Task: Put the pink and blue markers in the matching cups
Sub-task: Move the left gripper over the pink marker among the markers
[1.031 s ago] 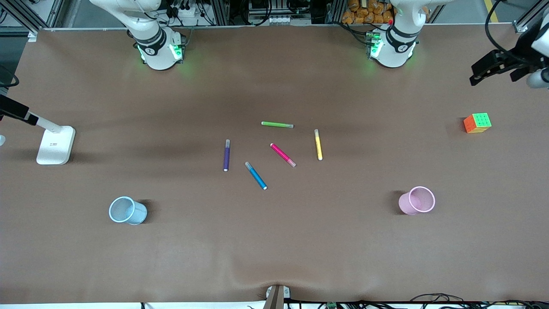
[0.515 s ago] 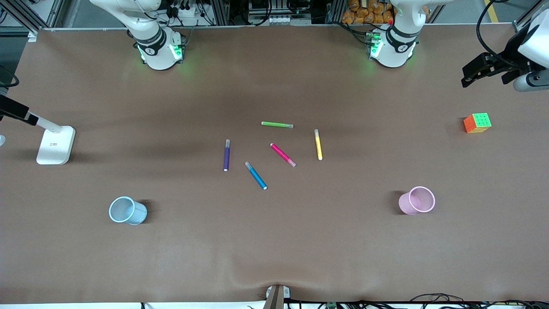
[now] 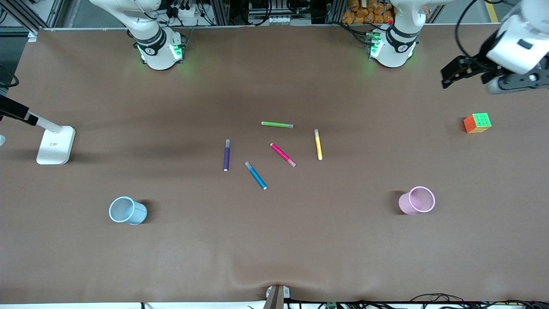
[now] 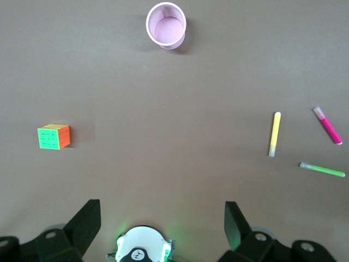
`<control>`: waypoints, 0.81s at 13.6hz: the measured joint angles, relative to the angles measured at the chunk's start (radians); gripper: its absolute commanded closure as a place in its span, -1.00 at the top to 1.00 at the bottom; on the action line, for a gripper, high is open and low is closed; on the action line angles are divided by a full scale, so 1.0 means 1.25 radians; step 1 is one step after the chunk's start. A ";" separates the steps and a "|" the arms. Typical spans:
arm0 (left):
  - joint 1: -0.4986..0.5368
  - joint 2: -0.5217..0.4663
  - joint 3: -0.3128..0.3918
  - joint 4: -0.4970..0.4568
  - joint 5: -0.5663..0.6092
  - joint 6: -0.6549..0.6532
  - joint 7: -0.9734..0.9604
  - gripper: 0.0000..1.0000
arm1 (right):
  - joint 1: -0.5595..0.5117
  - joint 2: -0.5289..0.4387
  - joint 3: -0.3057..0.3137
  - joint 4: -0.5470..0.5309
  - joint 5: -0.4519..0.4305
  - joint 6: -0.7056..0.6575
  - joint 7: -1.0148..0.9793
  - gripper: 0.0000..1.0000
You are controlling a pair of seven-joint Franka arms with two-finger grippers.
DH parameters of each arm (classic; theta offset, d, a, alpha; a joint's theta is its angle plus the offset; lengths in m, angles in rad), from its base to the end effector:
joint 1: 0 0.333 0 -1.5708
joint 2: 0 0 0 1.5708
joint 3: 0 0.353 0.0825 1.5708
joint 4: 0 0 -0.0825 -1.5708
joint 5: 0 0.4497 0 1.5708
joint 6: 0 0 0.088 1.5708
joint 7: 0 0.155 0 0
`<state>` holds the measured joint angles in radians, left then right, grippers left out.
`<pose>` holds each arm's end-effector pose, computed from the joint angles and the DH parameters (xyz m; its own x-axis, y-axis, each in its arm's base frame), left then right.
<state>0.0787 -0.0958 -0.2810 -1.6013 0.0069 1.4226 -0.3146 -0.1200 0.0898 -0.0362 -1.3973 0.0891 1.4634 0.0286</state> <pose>0.5549 -0.1202 0.6400 0.9905 0.1169 -0.0719 0.1128 -0.9919 -0.0585 0.6339 -0.0840 0.6406 0.9844 -0.1741 -0.0257 -0.1757 -0.9808 -0.0847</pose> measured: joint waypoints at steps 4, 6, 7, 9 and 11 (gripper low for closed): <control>-0.002 0.050 -0.080 -0.002 0.000 0.047 -0.122 1.00 | 0.000 0.001 0.000 0.000 0.000 0.000 0.000 1.00; -0.002 0.085 -0.124 -0.004 0.000 0.082 -0.198 1.00 | 0.000 0.002 0.000 0.000 0.000 0.000 0.000 1.00; -0.003 0.104 -0.146 -0.005 0.000 0.101 -0.242 1.00 | 0.000 0.003 0.000 0.000 0.000 0.000 0.000 1.00; -0.006 0.144 -0.185 -0.006 0.000 0.136 -0.322 1.00 | 0.000 0.003 0.000 0.000 0.000 0.000 0.000 1.00; -0.029 0.180 -0.202 -0.006 0.000 0.165 -0.402 1.00 | -0.001 0.004 0.000 0.000 0.000 0.000 0.000 1.00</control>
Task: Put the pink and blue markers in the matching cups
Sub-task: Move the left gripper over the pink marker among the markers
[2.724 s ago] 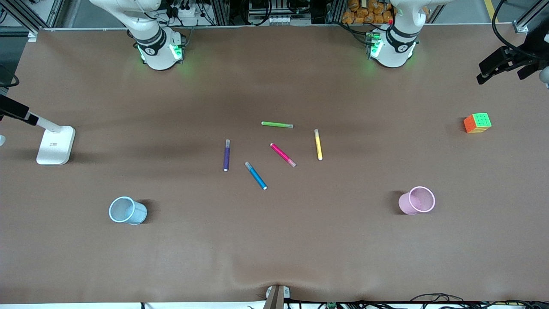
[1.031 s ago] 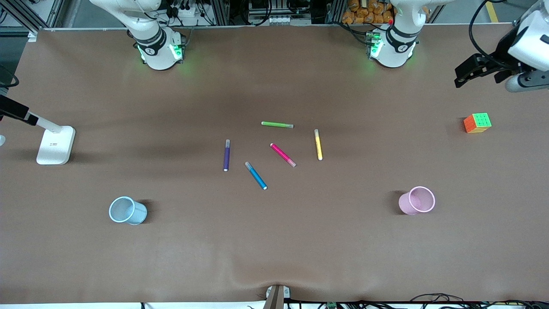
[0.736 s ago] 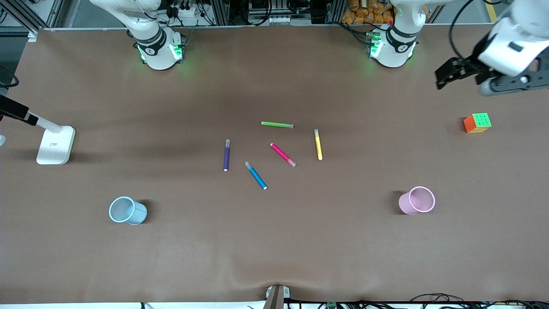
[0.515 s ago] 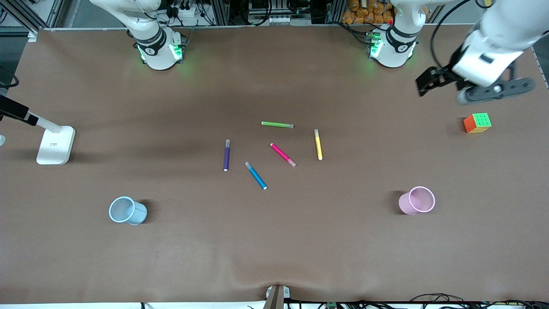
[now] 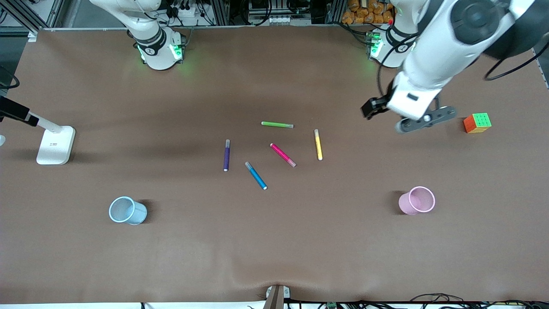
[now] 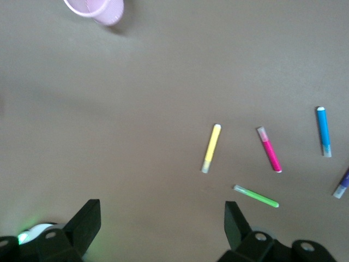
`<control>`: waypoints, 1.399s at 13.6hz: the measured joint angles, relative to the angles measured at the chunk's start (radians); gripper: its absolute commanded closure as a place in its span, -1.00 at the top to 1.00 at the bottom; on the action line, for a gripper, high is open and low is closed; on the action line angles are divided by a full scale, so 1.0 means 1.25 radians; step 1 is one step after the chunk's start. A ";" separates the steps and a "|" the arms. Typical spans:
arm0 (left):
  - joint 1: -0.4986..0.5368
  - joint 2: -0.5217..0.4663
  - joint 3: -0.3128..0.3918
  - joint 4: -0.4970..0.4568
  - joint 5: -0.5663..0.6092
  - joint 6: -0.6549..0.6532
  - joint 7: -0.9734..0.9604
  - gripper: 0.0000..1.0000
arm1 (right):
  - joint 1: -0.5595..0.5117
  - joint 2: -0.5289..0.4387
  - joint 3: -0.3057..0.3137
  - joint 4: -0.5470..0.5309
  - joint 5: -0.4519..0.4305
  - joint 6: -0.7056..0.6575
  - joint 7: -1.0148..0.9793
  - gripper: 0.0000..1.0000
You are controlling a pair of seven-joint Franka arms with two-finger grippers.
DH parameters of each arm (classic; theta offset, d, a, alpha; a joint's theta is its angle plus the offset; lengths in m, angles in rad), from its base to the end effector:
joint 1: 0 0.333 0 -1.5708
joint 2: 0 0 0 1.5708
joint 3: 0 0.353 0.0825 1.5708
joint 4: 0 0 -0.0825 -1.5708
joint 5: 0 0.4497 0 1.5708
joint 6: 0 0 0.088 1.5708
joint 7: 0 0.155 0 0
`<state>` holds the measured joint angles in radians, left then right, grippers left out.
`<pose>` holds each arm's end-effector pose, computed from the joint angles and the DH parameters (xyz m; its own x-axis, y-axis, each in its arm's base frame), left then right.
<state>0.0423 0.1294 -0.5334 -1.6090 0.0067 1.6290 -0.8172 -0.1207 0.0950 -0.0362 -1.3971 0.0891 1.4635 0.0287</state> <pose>0.5822 -0.2931 0.5262 0.9416 0.3198 -0.1054 0.3189 -0.9474 -0.0262 0.6355 -0.0846 0.6374 0.9841 -0.1749 -0.0306 -0.1769 -0.9806 -0.0845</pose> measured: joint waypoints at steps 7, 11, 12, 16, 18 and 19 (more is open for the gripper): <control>-0.153 0.144 -0.003 -0.003 0.085 0.121 -0.275 1.00 | 0.000 0.004 0.000 0.000 0.000 0.000 0.000 1.00; -0.218 0.231 -0.003 -0.002 0.163 0.199 -0.429 1.00 | 0.000 0.014 0.002 0.000 0.000 0.001 0.000 1.00; -0.235 0.251 -0.003 -0.002 0.179 0.220 -0.470 1.00 | 0.000 0.015 0.004 0.001 0.001 0.002 0.000 1.00; -0.300 0.342 -0.002 -0.002 0.287 0.277 -0.634 1.00 | 0.000 0.017 0.010 0.002 0.001 0.002 0.000 1.00; -0.328 0.387 -0.001 -0.001 0.324 0.297 -0.701 1.00 | 0.000 0.030 0.010 0.002 0.001 0.002 0.000 1.00; -0.339 0.406 -0.001 0.000 0.334 0.309 -0.724 0.90 | 0.000 0.040 0.010 0.002 0.001 0.003 0.000 1.00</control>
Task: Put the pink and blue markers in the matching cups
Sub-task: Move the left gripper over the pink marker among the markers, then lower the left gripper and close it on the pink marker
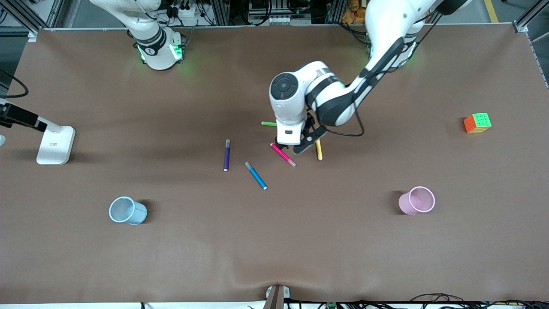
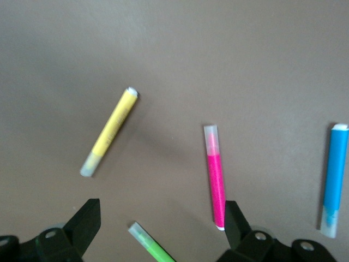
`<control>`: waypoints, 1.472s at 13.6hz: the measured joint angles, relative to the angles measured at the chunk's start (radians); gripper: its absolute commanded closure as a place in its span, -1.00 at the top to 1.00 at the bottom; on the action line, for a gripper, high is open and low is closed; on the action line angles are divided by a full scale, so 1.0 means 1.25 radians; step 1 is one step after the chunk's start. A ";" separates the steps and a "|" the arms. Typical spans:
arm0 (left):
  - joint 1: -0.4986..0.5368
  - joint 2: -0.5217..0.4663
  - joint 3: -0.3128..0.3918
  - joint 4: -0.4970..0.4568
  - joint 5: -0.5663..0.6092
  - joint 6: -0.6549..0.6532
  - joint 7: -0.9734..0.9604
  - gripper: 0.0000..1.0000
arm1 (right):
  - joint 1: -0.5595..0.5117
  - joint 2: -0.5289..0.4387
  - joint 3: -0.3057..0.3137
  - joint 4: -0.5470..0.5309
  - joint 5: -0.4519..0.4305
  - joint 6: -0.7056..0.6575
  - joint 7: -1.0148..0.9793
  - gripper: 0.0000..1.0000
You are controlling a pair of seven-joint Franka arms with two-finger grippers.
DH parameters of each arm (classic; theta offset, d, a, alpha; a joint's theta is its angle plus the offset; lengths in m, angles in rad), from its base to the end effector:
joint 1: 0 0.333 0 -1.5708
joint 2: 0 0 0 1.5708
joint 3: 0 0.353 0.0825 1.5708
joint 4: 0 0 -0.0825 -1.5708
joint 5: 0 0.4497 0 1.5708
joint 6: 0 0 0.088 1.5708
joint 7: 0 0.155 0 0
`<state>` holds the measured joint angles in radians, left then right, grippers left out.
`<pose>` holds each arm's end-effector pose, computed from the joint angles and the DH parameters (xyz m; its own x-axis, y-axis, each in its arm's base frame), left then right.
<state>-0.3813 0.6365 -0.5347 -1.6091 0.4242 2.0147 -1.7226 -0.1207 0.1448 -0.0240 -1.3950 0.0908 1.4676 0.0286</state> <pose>0.5124 -0.5383 0.2308 0.7887 0.6113 0.0656 0.6144 -0.7797 -0.1204 0.6515 -0.0789 0.6065 0.9839 -0.1627 -0.0742 -0.1688 -0.9820 -0.0851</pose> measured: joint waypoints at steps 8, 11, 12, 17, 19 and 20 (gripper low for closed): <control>-0.084 0.049 0.077 0.012 0.010 0.093 -0.103 0.66 | 0.000 0.020 0.000 0.014 0.000 0.002 0.000 1.00; -0.148 0.088 0.142 0.041 0.010 0.124 -0.131 0.50 | 0.001 0.035 0.002 0.013 0.000 -0.004 0.000 1.00; -0.156 0.100 0.151 0.050 0.010 0.130 -0.133 0.46 | 0.002 0.040 0.003 0.013 0.000 -0.004 0.000 1.00; -0.154 0.126 0.166 0.062 0.017 0.152 -0.133 0.41 | 0.009 0.052 0.004 0.013 0.000 -0.007 0.000 1.00; -0.153 0.130 0.172 0.062 0.020 0.155 -0.133 0.36 | 0.017 0.060 0.006 0.013 0.000 -0.010 0.000 1.00; -0.153 0.132 0.174 0.062 0.021 0.156 -0.133 0.35 | 0.021 0.062 0.007 0.013 0.000 -0.016 0.000 1.00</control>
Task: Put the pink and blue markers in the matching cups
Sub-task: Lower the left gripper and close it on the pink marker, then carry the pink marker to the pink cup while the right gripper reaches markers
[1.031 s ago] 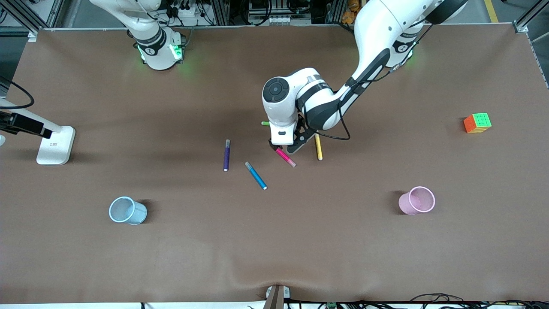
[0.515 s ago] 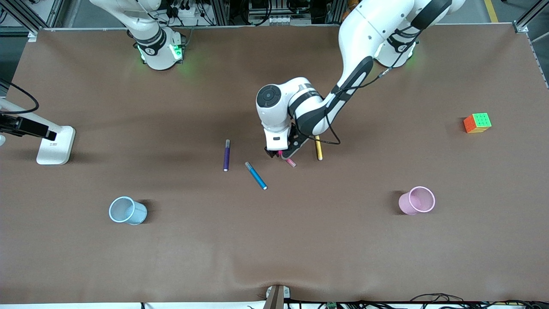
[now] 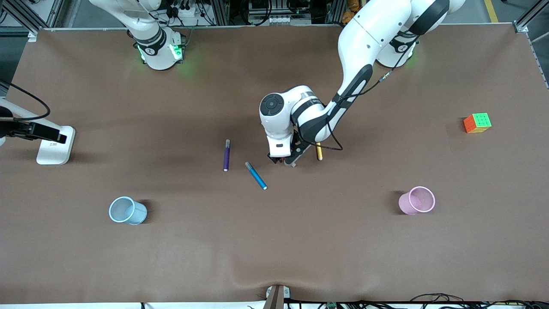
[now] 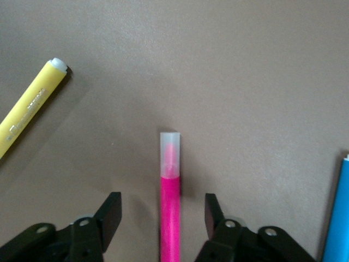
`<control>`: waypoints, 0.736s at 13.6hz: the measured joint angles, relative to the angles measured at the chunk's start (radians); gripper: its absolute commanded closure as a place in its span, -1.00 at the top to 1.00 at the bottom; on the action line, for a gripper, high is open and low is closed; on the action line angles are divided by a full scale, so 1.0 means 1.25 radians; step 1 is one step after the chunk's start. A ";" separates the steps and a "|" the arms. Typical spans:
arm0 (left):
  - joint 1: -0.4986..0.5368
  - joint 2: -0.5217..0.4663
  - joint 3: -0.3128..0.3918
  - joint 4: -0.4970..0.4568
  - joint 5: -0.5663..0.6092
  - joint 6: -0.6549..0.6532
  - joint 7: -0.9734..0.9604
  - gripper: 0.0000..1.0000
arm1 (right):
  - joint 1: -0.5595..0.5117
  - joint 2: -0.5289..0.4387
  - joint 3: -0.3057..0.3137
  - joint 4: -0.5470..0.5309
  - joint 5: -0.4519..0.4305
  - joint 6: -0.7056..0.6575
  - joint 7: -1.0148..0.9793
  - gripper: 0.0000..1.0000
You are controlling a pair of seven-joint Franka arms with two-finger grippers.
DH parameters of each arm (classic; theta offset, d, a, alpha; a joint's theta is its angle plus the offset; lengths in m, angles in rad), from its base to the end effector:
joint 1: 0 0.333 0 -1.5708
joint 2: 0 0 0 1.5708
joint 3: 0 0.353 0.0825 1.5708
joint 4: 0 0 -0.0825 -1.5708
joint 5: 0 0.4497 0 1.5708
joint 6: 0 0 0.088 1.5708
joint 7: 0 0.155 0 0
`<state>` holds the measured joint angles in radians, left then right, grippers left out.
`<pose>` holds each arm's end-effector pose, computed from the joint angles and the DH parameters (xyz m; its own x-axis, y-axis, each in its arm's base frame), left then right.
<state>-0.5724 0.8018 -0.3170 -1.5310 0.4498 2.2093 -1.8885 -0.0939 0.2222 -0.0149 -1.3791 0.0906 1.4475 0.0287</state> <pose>0.5288 -0.5627 0.1268 0.6940 0.7079 0.1316 0.7173 -0.6956 -0.0410 0.6712 -0.0573 0.5619 0.9800 -0.1248 -0.1551 -0.1387 -0.9869 -0.0828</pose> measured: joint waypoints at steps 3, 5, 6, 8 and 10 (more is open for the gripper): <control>0.001 0.006 0.010 0.000 0.000 0.005 0.000 0.29 | 0.013 0.001 0.000 0.000 0.000 -0.016 0.000 1.00; 0.002 0.010 0.012 0.001 0.000 0.014 0.000 0.22 | 0.018 0.004 0.000 -0.001 0.000 -0.026 0.000 1.00; 0.001 0.012 0.012 0.001 0.000 0.018 0.000 0.12 | 0.020 0.009 0.001 -0.001 0.000 -0.027 0.000 1.00; 0.001 0.014 0.012 0.001 0.000 0.020 0.000 0.00 | 0.029 0.017 0.001 -0.001 0.000 -0.027 0.000 1.00; 0.002 0.014 0.012 0.001 0.000 0.021 0.000 -0.08 | 0.049 0.018 0.001 -0.001 0.000 -0.026 0.000 1.00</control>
<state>-0.5705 0.8197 -0.3016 -1.5300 0.4502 2.2349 -1.8884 -0.0325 0.2448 -0.0134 -1.3807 0.0909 1.4153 0.0286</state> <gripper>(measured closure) 0.454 0.000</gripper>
